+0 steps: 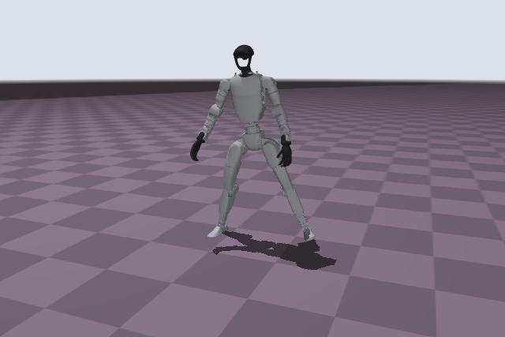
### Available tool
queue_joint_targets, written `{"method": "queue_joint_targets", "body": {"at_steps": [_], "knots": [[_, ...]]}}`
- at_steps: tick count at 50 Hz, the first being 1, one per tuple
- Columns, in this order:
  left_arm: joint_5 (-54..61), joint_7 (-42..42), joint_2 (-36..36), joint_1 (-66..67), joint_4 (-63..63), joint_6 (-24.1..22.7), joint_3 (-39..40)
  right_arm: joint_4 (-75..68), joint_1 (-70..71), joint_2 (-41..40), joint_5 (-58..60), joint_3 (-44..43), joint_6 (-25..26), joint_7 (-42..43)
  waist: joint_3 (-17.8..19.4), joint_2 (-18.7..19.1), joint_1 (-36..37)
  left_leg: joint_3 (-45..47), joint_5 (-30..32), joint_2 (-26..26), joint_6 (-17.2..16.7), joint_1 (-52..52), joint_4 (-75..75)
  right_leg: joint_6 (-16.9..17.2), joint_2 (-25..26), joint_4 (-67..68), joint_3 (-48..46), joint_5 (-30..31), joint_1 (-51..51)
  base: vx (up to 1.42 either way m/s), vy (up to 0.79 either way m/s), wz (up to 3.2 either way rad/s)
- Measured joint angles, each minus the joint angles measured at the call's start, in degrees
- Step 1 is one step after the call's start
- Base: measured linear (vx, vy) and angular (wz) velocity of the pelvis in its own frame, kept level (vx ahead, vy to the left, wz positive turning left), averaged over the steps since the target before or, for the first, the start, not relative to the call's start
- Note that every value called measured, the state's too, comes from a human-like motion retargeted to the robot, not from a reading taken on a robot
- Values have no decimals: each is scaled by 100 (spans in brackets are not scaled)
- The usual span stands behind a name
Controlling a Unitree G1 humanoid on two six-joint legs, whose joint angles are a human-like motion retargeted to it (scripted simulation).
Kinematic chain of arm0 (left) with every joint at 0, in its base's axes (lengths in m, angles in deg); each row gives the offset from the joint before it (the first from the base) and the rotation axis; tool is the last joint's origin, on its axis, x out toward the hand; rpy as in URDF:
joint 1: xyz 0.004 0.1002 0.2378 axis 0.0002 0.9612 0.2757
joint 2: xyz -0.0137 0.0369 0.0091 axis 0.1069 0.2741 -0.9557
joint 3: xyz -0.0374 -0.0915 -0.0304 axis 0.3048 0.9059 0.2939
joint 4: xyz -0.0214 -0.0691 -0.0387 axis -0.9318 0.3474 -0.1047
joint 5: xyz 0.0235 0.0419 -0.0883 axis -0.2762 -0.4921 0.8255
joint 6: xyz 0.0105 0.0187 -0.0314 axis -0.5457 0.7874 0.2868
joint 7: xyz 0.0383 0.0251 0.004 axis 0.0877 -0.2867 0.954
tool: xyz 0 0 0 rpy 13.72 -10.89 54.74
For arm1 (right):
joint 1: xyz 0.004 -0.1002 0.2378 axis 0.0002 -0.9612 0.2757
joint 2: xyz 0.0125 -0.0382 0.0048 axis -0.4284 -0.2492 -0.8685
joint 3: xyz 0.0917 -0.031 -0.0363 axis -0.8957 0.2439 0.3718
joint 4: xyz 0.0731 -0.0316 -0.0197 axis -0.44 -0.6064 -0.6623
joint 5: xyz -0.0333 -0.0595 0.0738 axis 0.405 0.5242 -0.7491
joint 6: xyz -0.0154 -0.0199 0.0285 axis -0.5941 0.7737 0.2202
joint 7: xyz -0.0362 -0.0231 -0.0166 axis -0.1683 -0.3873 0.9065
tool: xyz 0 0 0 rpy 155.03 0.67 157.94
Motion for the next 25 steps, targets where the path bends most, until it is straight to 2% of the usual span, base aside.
{"method": "queue_joint_targets", "body": {"at_steps": [3, 6, 7, 8, 9, 12, 15, 20, 22, 25], "knots": [[-376, 138, -79, -61, -17, 72, -13, -54, -8, 37, -160, -23, 15, -11, 42, 211, -78, -119, 210, 16, -98, 1, -191, -36, -62, 76, -110, 138, 48, -3, 66, 33], [-799, 470, -126, -98, 28, 38, -46, -91, 15, -42, -258, -158, -43, 89, 113, 187, -135, -231, 225, -181, -92, -2, -149, -9, -329, 52, -186, 545, 75, -3, 67, 6], [-555, 432, -125, -123, 39, 49, -96, -109, 34, -97, -47, -250, 55, 146, 151, 148, -136, -226, 166, -275, -156, -6, -85, -18, -430, 53, -251, 678, 72, -3, 65, -14], [632, 82, -111, -174, -10, 66, -249, -153, 69, -160, 749, -452, 392, 286, 218, 127, -104, -186, 112, -350, -351, -14, 4, -82, -494, 82, -366, 751, 65, -3, 64, -21], [1038, -83, -85, -185, -16, 121, -317, -143, 62, -235, 1020, -528, 531, 315, 242, 117, -83, -139, 78, -432, -449, -8, 46, -151, -528, 166, -516, 737, 40, -3, 62, -26], [977, -274, 40, -199, 8, 349, -275, 13, 11, -452, 906, -471, 577, 226, 241, 185, -74, -15, 42, -593, -478, 3, 54, -417, -420, 810, -1019, 232, -162, -3, 57, -22], [1006, -243, 139, -129, -70, 526, -44, 141, -21, -529, 750, -299, 518, 302, 187, 365, -146, 49, -17, -608, -413, -30, 19, -689, 8, 1878, -1225, -575, -499, -4, 45, -12], [1090, -109, 227, -41, -48, 618, 246, 61, -3, -507, 744, -212, 363, 548, 59, 431, -280, 112, -98, -812, -346, -68, -97, -772, 1146, 2972, -930, -1643, -912, -2, 30, -11], [991, -228, 257, -45, 5, 661, 261, 7, -26, -487, 761, -211, 343, 467, -13, 386, -261, 144, -85, -977, -320, -77, -152, -786, 1613, 2746, -833, -1731, -902, -2, 22, -18], [949, -414, 257, -40, -11, 717, 233, -21, -81, -406, 762, -178, 370, 323, -87, 281, -173, 205, -95, -1342, -220, -93, -195, -966, 2046, 1780, -643, -1325, -682, -2, 22, -18]]}}
